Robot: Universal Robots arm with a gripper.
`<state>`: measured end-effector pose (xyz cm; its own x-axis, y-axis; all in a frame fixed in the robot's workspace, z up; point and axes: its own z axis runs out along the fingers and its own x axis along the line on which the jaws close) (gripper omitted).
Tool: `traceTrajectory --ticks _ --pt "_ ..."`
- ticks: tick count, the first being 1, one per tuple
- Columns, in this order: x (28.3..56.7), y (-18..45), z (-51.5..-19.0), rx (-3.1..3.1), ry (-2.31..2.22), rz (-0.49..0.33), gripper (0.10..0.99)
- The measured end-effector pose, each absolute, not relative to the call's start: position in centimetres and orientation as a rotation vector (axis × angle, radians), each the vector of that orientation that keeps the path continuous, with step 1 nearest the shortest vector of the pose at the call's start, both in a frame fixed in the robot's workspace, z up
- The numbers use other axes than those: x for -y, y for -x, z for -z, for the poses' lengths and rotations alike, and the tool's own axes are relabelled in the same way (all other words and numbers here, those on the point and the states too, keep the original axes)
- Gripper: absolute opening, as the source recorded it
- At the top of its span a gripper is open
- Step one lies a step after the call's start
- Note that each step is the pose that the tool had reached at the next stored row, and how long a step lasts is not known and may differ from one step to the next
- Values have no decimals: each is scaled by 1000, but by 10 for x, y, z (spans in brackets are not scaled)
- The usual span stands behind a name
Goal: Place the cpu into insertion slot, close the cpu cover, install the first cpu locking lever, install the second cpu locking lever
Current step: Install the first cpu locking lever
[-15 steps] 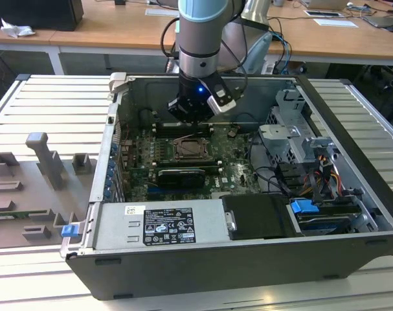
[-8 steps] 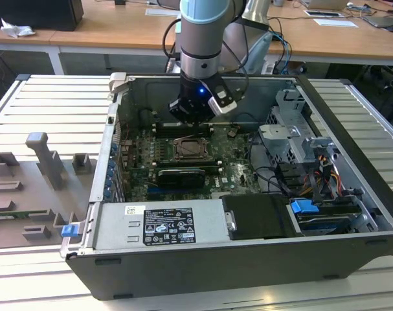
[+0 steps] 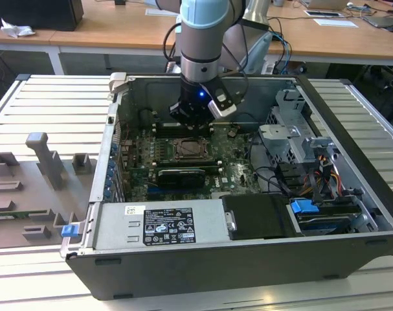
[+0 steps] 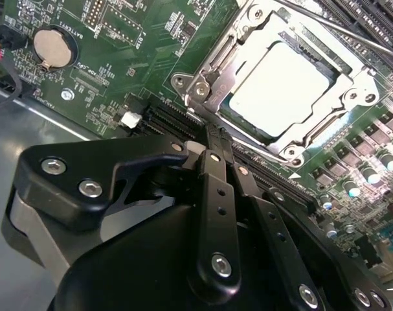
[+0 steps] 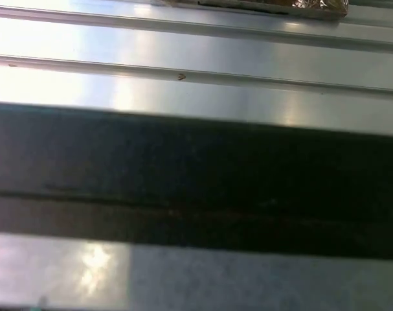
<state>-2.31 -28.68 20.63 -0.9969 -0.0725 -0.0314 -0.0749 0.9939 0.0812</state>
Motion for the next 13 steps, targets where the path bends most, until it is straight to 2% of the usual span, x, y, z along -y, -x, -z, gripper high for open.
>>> traceTrajectory --ticks 13 --pt "287 22 -203 -3111 108 -80 106"
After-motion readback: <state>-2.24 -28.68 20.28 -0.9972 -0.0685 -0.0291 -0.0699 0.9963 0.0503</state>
